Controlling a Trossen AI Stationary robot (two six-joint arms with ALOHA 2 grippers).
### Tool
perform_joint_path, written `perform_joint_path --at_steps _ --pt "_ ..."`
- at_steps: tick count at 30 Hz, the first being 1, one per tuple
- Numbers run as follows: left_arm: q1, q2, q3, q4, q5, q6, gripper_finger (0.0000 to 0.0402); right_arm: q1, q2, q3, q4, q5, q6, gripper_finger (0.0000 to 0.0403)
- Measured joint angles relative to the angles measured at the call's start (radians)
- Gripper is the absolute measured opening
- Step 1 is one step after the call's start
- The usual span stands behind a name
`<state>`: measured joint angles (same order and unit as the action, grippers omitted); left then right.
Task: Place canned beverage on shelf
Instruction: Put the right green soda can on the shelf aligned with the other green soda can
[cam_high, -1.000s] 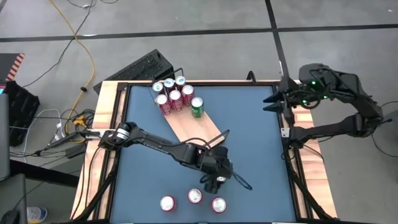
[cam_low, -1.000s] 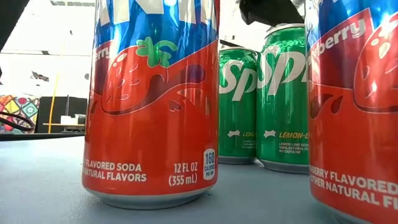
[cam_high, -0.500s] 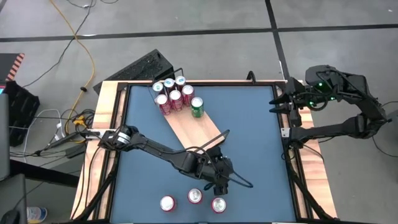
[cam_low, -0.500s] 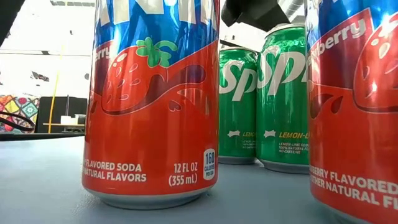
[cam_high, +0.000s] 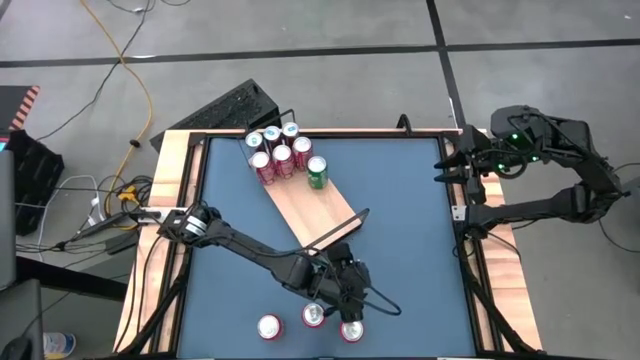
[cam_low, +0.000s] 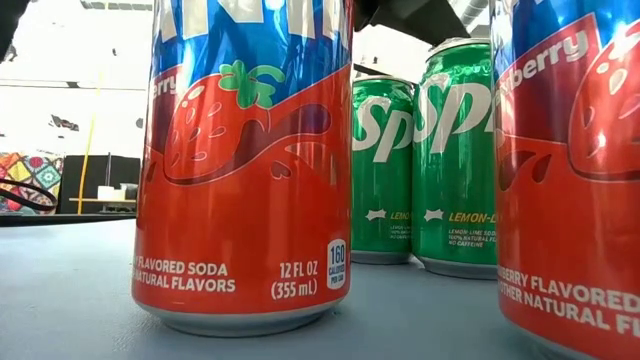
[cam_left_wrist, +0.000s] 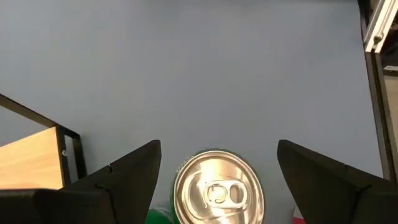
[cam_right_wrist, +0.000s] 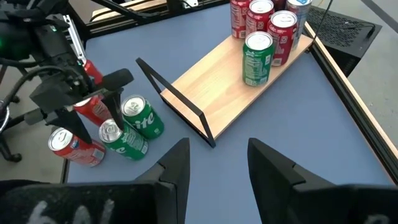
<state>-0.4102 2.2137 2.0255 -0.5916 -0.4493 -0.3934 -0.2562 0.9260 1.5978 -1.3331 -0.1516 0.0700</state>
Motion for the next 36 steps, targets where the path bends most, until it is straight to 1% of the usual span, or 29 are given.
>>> perform_joint_path --at_steps 4,6,9,13,17,21,23,29,33,36 --pt "-0.004 0.031 0.000 -0.013 0.001 0.004 0.0309 0.000 0.000 0.000 0.000 0.000 0.000 0.0145" --pt "-0.004 0.046 0.000 -0.003 0.024 -0.010 0.0309 0.000 0.000 0.000 0.001 0.000 0.000 0.0145" --pt "-0.002 0.047 0.000 -0.018 0.049 -0.034 0.0309 0.000 0.000 0.000 0.001 0.000 0.001 0.0145" --pt "-0.003 0.046 0.000 -0.060 0.045 -0.036 0.0306 0.000 0.000 0.000 0.001 -0.001 0.001 0.0145" --pt "-0.002 0.046 0.001 -0.070 0.099 -0.030 0.0277 0.000 0.000 0.000 0.001 -0.001 0.001 0.0145" --pt "-0.002 0.044 0.001 -0.079 0.107 -0.032 0.0242 0.000 0.000 0.000 0.001 -0.001 0.001 0.0145" --pt "-0.002 0.044 0.002 -0.079 0.109 -0.003 0.0240 0.000 0.000 0.000 0.001 -0.001 0.001 0.0145" --pt "0.007 0.044 0.011 -0.062 0.174 0.096 0.0236 0.000 0.000 0.000 0.001 0.000 0.001 0.0145" --pt "0.022 0.038 0.014 -0.047 0.230 0.221 0.0236 0.000 0.000 0.000 0.001 0.000 0.001 0.0145" --pt "0.036 0.039 0.046 -0.063 0.291 0.319 0.0236 0.000 0.000 0.000 0.001 0.000 0.001 0.0145"
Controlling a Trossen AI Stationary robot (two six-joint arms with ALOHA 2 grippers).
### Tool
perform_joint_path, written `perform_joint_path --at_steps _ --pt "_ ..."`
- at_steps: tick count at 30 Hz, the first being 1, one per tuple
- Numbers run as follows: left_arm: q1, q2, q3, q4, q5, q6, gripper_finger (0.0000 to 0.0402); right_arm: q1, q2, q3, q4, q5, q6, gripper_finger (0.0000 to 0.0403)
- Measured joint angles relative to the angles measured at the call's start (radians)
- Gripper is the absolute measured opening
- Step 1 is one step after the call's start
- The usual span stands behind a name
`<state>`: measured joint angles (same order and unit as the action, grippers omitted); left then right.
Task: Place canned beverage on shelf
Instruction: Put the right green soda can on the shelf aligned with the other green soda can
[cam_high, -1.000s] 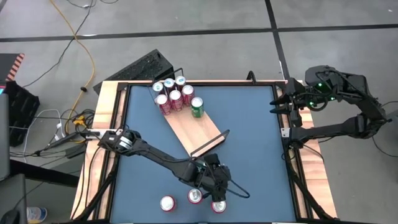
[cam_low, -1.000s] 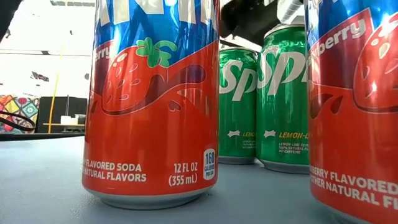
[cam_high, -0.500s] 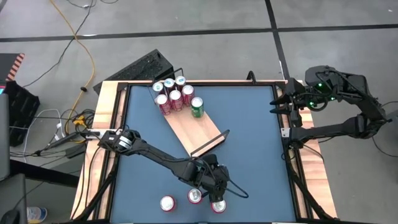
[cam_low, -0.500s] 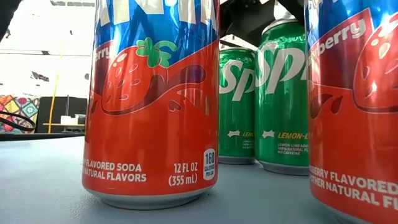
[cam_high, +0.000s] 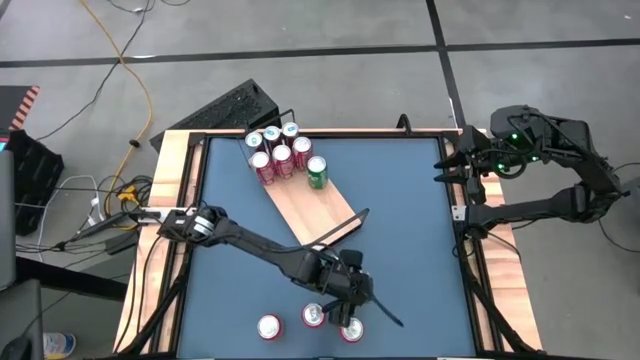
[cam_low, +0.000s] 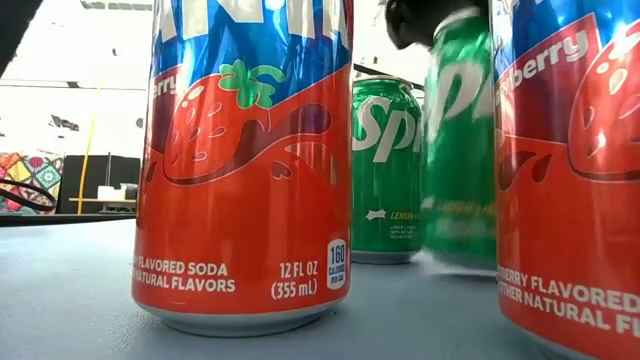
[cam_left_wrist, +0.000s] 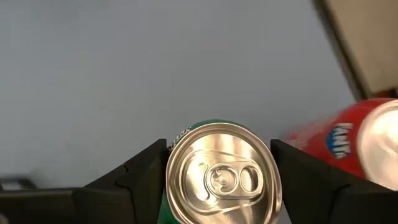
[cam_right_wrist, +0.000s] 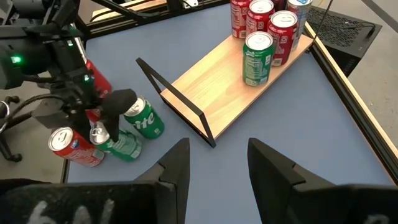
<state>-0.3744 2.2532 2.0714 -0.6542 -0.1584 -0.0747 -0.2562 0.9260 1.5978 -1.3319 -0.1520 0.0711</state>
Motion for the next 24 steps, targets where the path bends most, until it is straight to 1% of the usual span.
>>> perform_joint_path --at_steps 7,11,14,16,17,19,21,24 --pt "0.036 0.000 0.101 -0.023 0.107 0.236 0.0236 0.000 0.000 0.000 0.000 0.000 0.000 0.0145" --pt "0.056 0.000 0.149 -0.043 0.192 0.355 0.0236 0.000 -0.005 0.000 -0.001 0.000 -0.013 0.0145" --pt "0.063 0.000 0.223 -0.116 0.249 0.450 0.0237 0.000 -0.009 0.000 -0.001 0.000 -0.024 0.0145" --pt "0.062 -0.001 0.280 -0.165 0.260 0.491 0.0239 0.000 -0.017 -0.001 0.000 0.000 -0.027 0.0145" --pt "0.062 -0.009 0.287 -0.164 0.259 0.504 0.0239 0.000 -0.019 -0.001 -0.001 0.000 -0.028 0.0145" --pt "0.061 -0.054 0.267 -0.154 0.268 0.531 0.0238 0.000 -0.025 -0.001 -0.001 0.000 -0.028 0.0145" --pt "0.061 -0.089 0.281 -0.195 0.277 0.559 0.0236 0.000 -0.037 -0.001 -0.001 0.000 -0.028 0.0145" --pt "0.062 -0.157 0.283 -0.215 0.251 0.569 0.0236 0.000 -0.040 0.000 -0.001 0.000 -0.024 0.0145"
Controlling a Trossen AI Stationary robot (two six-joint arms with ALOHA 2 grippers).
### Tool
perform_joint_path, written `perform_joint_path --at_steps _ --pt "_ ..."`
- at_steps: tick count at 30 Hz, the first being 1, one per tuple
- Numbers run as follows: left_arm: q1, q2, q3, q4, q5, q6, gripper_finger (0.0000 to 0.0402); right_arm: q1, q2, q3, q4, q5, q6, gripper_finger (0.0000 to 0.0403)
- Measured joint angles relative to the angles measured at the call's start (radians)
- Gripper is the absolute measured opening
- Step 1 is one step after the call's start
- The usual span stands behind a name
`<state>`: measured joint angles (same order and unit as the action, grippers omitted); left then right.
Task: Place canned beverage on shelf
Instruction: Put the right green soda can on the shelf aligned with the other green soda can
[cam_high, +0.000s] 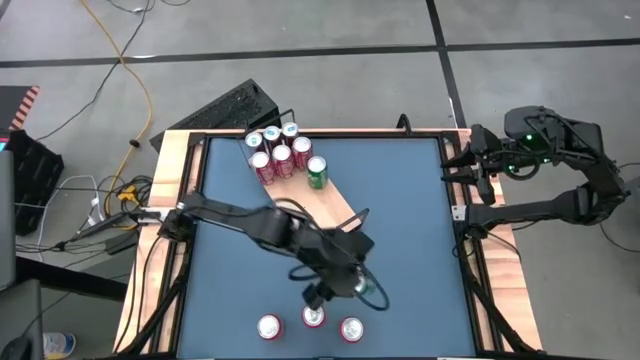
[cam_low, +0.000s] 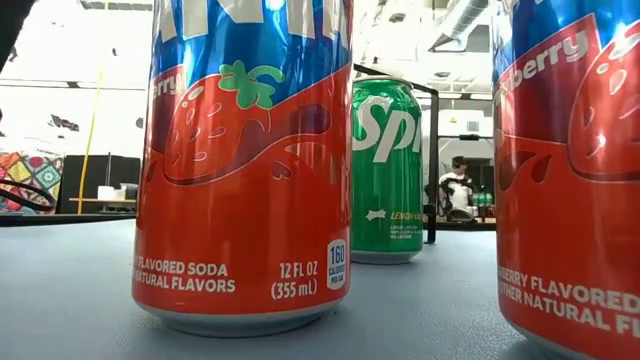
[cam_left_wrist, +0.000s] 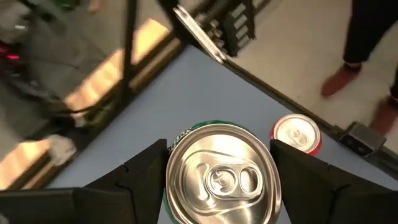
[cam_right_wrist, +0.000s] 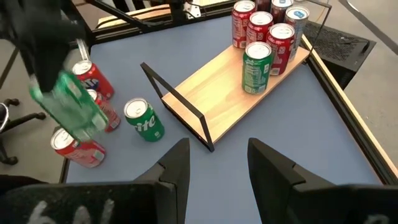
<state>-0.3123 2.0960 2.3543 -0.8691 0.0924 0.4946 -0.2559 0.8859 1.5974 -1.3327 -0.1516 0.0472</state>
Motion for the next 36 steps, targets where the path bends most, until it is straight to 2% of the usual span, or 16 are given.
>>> perform_joint_path --at_steps 4,10,14,18,23,27,32,36 --pt "0.013 -0.084 0.001 -0.107 -0.072 -0.025 0.0237 -0.002 -0.005 0.000 0.001 0.032 0.021 0.0145" --pt "0.057 -0.187 0.000 -0.384 -0.159 0.080 0.0235 -0.002 0.006 0.000 0.029 0.165 0.032 0.0145" --pt "0.139 -0.232 0.000 -0.565 -0.117 0.133 0.0235 -0.002 0.033 0.000 0.126 0.192 0.033 0.0145" --pt "0.260 -0.255 0.000 -0.650 -0.025 0.209 0.0235 -0.002 0.069 0.000 0.224 0.198 0.032 0.0145" --pt "0.397 -0.382 -0.159 -0.508 0.163 0.242 0.0235 -0.002 0.135 0.000 0.273 0.208 0.032 0.0145" --pt "0.456 -0.513 -0.366 -0.465 0.077 0.338 0.0235 -0.003 0.198 0.000 0.273 0.209 0.032 0.0145" --pt "0.487 -0.578 -0.632 -0.283 0.106 0.414 0.0235 -0.009 0.279 0.000 0.298 0.208 -0.022 0.0145" --pt "0.508 -0.584 -0.773 -0.191 0.148 0.447 0.0235 -0.014 0.325 0.000 0.371 0.170 -0.115 0.0145"
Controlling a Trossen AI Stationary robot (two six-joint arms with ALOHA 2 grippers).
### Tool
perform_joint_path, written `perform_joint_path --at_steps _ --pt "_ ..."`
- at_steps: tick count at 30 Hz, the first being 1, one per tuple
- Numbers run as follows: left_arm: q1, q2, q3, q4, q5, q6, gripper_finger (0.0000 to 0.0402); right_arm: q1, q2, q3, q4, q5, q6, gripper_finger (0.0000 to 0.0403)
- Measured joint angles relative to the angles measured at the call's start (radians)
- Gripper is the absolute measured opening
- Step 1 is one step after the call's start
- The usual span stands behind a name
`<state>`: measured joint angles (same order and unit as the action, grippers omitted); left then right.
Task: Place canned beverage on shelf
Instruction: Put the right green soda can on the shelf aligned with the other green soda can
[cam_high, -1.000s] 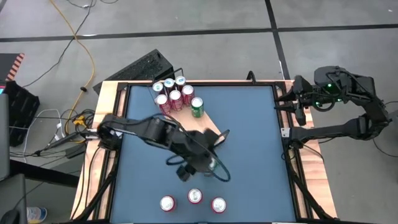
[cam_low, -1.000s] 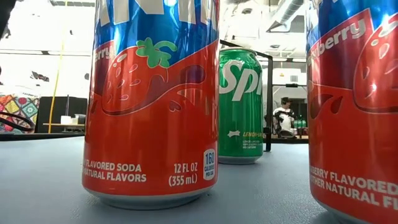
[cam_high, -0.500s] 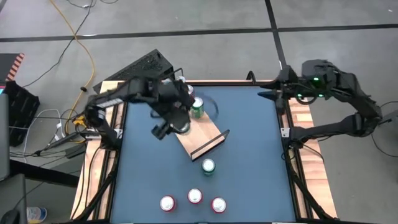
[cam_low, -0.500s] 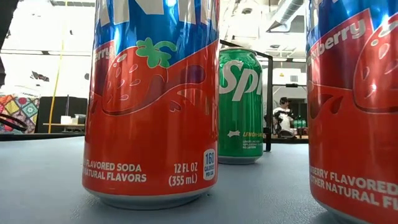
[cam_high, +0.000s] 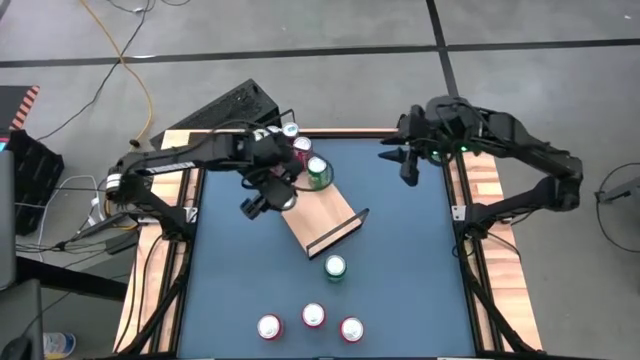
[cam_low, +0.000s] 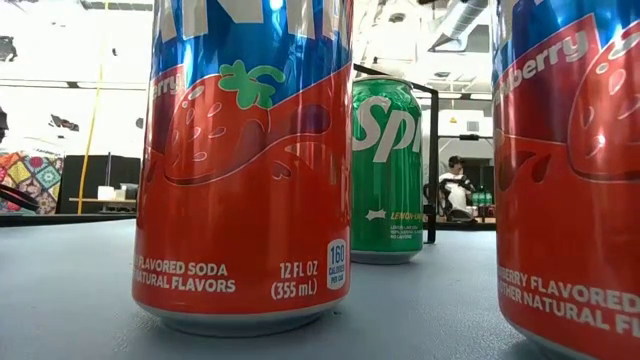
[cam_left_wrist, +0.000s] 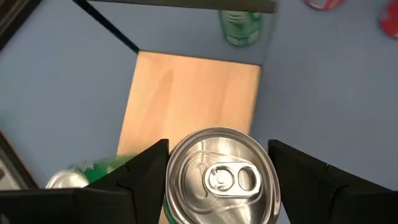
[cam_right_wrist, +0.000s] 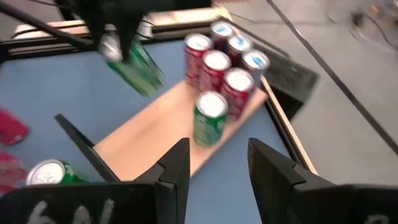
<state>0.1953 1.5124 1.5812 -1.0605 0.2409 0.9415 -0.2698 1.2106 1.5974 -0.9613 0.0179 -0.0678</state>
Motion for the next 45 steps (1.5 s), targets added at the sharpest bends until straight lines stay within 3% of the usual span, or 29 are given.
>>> perform_joint_path --at_steps 4,8,13,28,39,45 --pt "0.014 0.014 -0.098 0.139 0.011 0.004 0.0235 -0.019 0.035 0.000 0.057 -0.100 -0.076 0.0145" --pt "0.038 0.013 -0.161 0.283 0.088 0.041 0.0235 -0.058 0.056 0.000 0.090 -0.220 -0.098 0.0145" --pt "0.067 0.029 -0.174 0.330 0.160 0.038 0.0235 -0.105 0.072 0.000 0.119 -0.345 -0.098 0.0145" --pt "0.074 0.093 -0.173 0.344 0.197 -0.029 0.0236 -0.124 0.071 0.000 0.126 -0.361 -0.084 0.0145" --pt "0.069 0.091 -0.171 0.348 0.199 -0.049 0.0270 -0.124 0.071 0.000 0.125 -0.360 -0.060 0.0145" --pt "0.068 0.077 -0.170 0.368 0.132 -0.104 0.0272 -0.106 0.071 0.000 0.125 -0.360 -0.072 0.0145"
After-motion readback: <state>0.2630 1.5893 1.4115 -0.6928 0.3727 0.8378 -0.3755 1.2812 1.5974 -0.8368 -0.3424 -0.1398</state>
